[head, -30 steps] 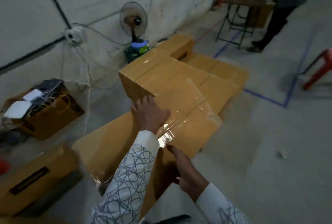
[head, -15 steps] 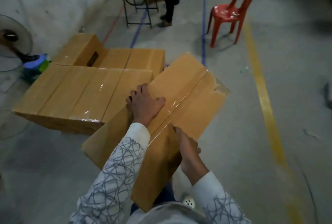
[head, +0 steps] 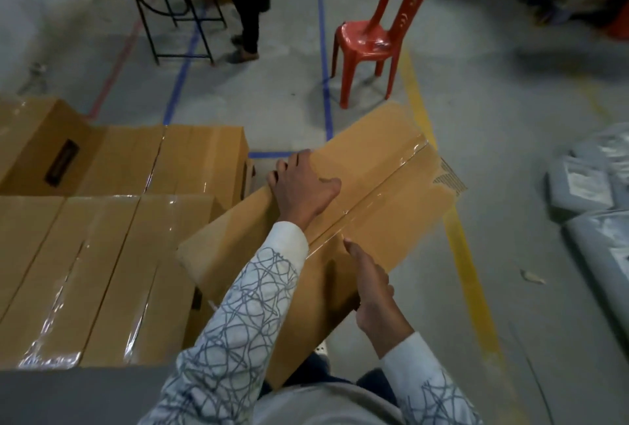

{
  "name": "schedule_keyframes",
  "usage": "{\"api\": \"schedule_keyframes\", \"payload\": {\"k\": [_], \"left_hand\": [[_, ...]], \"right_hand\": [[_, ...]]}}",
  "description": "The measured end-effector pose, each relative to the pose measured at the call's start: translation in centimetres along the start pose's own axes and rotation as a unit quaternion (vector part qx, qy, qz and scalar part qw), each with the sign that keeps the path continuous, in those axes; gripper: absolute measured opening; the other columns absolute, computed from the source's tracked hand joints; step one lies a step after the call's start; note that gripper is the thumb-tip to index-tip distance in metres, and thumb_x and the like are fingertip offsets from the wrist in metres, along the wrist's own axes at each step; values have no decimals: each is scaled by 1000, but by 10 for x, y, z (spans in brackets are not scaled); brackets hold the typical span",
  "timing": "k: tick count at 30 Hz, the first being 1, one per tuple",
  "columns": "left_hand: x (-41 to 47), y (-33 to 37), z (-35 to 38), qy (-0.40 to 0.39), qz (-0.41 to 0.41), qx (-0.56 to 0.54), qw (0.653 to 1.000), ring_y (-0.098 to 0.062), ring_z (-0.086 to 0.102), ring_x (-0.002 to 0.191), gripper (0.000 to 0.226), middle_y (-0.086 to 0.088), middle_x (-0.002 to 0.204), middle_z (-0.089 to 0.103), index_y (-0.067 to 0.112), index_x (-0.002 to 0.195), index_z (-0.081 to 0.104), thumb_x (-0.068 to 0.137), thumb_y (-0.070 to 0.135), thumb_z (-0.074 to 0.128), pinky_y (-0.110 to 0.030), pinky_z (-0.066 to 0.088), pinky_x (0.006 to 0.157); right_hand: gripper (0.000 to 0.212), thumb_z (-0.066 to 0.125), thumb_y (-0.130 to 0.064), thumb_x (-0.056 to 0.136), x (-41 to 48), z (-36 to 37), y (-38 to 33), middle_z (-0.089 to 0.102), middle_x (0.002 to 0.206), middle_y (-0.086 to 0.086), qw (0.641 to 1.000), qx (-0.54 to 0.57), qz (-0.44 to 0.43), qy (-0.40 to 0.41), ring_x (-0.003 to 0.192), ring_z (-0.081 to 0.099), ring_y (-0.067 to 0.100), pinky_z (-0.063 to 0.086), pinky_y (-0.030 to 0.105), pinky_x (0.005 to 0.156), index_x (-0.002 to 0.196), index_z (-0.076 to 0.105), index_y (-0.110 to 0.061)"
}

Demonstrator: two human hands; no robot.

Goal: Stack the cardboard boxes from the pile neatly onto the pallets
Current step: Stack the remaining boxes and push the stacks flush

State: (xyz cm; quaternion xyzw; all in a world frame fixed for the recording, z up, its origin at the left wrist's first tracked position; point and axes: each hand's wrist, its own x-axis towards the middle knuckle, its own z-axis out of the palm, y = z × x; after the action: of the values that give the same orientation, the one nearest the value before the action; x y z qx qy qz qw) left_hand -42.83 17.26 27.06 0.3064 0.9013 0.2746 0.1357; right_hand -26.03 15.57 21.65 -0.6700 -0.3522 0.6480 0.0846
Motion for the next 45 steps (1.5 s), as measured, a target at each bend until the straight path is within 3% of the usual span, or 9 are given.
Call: {"api": "schedule_keyframes", "payload": {"k": [5, 12, 19, 23, 25, 27, 34, 39, 45], "left_hand": [[108, 36, -2, 13, -4, -16, 1000, -30, 38, 138, 76, -2, 150, 45, 22, 149, 39, 84, 50, 69, -47, 23, 115], [269, 46, 18, 77, -105, -136, 982, -27, 42, 137, 66, 1, 148, 50, 24, 145, 49, 85, 41, 69, -44, 29, 111], [401, 51, 6, 160, -211, -191, 945, -24, 51, 130, 70, 0, 146, 54, 20, 147, 49, 84, 40, 70, -39, 37, 109], [452, 41, -15, 209, -312, -220, 900, -11, 54, 106, 45, -1, 129, 67, 15, 132, 64, 92, 36, 67, -24, 30, 88], [484, 23, -17, 230, -353, -226, 878, -18, 56, 89, 21, -1, 97, 70, 17, 99, 70, 91, 36, 65, -29, 34, 73], [517, 2, -15, 252, -386, -236, 855, -19, 50, 72, 25, 5, 68, 54, 17, 73, 60, 89, 35, 66, -28, 28, 58], [659, -56, -41, 318, -472, -334, 751, -28, 63, 72, 36, -10, 74, 69, 3, 78, 67, 76, 39, 68, -43, 53, 79], [758, -102, -112, 392, -495, -328, 702, -29, 66, 79, 43, -10, 80, 72, 7, 81, 71, 63, 44, 60, -41, 54, 78], [845, -169, -148, 454, -565, -336, 601, -10, 61, 77, 10, 16, 78, 64, 30, 76, 64, 77, 34, 73, -41, 55, 90]], "right_hand": [[141, 68, -90, 37, 66, 24, -114, 35, 141, 11, 1000, 3, -15, 26, 130, 40, 35, 43, 56, 110, 149, 34, -12], [112, 71, -74, 78, 190, 82, -292, 30, 152, 20, 988, -107, -85, 74, 140, 29, 37, 32, 48, 112, 150, 29, 0], [111, 73, -74, 75, 270, 170, -457, 28, 155, 16, 941, -257, -190, 114, 144, 24, 37, 26, 57, 114, 150, 28, -4], [109, 69, -74, 77, 300, 238, -533, 30, 155, 17, 883, -362, -284, 85, 144, 25, 38, 27, 59, 112, 151, 30, -4], [112, 66, -77, 77, 319, 283, -568, 30, 158, 17, 850, -412, -318, 78, 145, 25, 38, 27, 58, 112, 153, 29, -3], [113, 63, -81, 76, 341, 333, -601, 31, 157, 17, 814, -456, -353, 68, 146, 26, 36, 27, 56, 111, 152, 32, -3], [105, 55, -83, 80, 395, 526, -707, 39, 148, 16, 700, -539, -468, 19, 141, 30, 37, 25, 58, 111, 145, 40, -1], [104, 59, -81, 79, 396, 652, -764, 38, 147, 15, 690, -545, -474, -39, 140, 29, 38, 27, 57, 108, 145, 39, -3], [106, 63, -78, 79, 406, 789, -798, 31, 154, 17, 643, -571, -485, -159, 144, 22, 41, 24, 59, 111, 148, 35, -3]]}}
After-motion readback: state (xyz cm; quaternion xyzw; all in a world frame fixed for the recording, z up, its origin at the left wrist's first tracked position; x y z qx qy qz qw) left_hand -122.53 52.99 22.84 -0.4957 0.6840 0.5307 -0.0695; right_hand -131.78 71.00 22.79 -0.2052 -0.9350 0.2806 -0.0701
